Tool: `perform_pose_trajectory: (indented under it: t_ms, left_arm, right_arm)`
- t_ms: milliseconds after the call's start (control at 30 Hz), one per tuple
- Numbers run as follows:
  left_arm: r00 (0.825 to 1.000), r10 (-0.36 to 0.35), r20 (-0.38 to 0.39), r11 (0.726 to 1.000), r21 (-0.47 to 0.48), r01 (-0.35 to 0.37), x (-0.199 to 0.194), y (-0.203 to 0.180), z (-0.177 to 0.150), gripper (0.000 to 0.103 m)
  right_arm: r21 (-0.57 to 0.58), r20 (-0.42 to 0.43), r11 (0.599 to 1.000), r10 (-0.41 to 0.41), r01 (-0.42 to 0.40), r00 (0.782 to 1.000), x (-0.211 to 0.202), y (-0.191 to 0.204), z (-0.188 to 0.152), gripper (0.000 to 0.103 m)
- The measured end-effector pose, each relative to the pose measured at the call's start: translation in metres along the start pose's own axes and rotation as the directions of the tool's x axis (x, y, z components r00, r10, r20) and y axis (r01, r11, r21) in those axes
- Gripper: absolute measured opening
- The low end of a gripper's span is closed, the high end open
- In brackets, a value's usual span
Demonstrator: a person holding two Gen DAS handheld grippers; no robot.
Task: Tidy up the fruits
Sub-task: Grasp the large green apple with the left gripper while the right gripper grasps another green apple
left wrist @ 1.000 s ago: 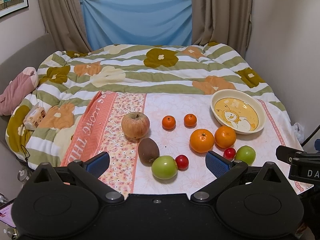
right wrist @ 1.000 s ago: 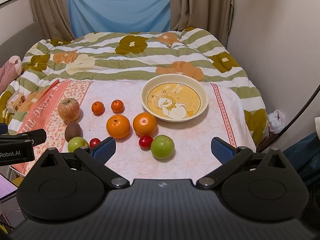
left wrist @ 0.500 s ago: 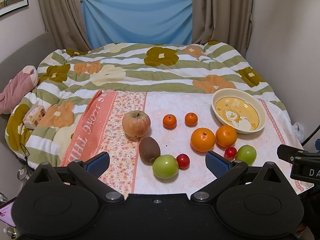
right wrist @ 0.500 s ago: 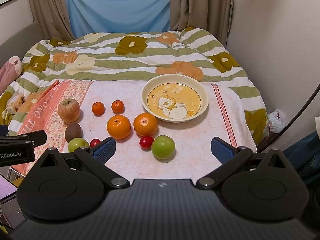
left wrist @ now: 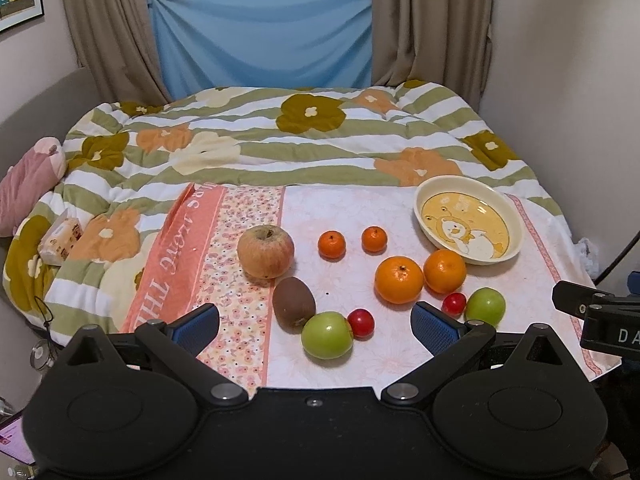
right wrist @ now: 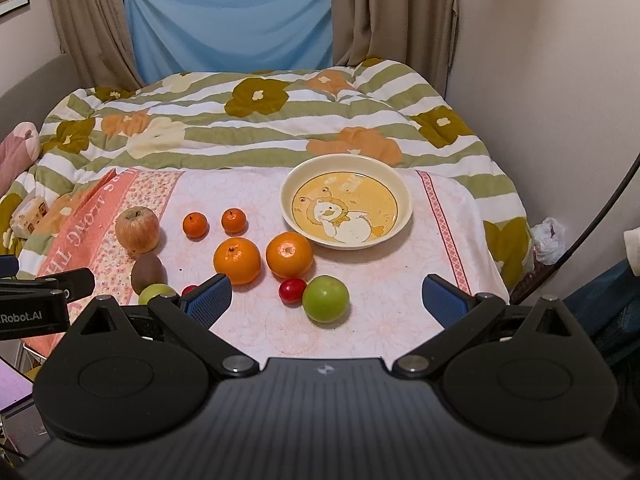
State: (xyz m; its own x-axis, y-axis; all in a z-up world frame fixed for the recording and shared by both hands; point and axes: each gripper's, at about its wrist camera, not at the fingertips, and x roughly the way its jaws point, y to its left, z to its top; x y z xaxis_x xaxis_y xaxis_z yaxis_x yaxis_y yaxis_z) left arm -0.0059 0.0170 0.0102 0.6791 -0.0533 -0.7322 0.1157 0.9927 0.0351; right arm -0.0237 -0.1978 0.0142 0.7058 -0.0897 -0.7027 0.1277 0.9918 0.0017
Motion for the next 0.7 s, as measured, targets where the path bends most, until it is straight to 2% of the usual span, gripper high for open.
perform_pose_trajectory:
  t_ms: [267,433,700]
  left_arm:
    - [0.998,-0.065,-0.006,0.998,0.004,0.065,0.015,0.007,-0.007,0.103]
    - [0.998,-0.044,-0.038,0.999,-0.008,0.044,0.036,0.001,-0.015,0.101]
    - [0.996,0.05,-0.079,0.999,0.003,-0.05,0.087,-0.018,-0.031,0.094]
  right_arm:
    - [-0.004,-0.002,1.0,0.006,-0.006,1.0,0.01,0.001,-0.005,0.103]
    - [-0.03,-0.042,0.998,0.049,-0.05,0.998,0.041,-0.005,-0.012,0.103]
    - [-0.134,-0.102,0.983,0.109,-0.122,0.989,0.109,-0.016,-0.023,0.103]
